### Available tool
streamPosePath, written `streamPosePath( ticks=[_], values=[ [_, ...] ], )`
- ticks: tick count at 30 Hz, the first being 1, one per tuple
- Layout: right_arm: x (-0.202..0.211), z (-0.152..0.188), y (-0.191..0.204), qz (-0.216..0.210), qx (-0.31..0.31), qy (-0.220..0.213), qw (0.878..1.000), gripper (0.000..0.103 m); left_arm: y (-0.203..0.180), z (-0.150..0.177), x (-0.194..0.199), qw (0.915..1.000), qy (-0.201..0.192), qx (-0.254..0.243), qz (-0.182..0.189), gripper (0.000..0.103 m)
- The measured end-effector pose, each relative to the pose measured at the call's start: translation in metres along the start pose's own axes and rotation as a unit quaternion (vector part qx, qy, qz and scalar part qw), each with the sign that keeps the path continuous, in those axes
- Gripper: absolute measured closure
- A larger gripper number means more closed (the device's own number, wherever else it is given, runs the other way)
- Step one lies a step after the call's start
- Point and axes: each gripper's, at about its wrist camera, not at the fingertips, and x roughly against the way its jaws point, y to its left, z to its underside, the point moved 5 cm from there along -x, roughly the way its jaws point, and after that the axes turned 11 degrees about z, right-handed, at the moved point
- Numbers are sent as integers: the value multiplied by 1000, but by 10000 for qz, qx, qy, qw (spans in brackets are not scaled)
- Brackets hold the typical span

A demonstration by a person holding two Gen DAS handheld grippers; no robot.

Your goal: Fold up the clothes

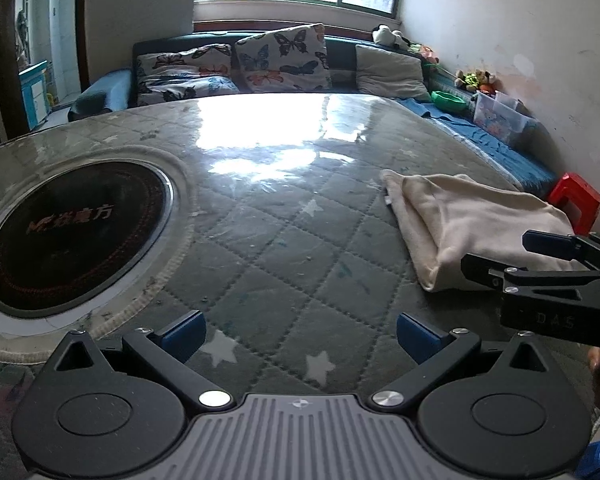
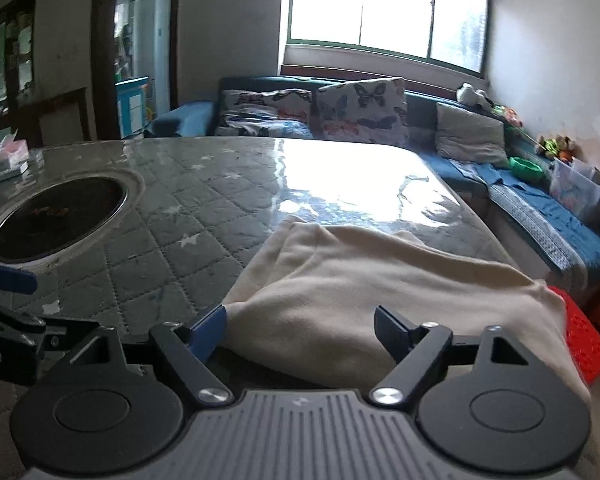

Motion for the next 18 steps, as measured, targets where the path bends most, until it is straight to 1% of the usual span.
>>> streamPosePath(
  ticks=[5,10,12,18],
  values=[
    [5,5,-8,196,-189,89,9996,14,-9,2,0,9998,43,-154,70,0],
    [12,12,-16,337,-409,158,9985,8,-13,5,0,9997,72,-178,128,0],
    [15,15,-19,385,-471,181,9980,4,-15,7,1,9997,80,-187,131,0],
    [19,24,-28,510,-701,296,9958,3,-18,12,1,9996,110,-239,127,0]
  ],
)
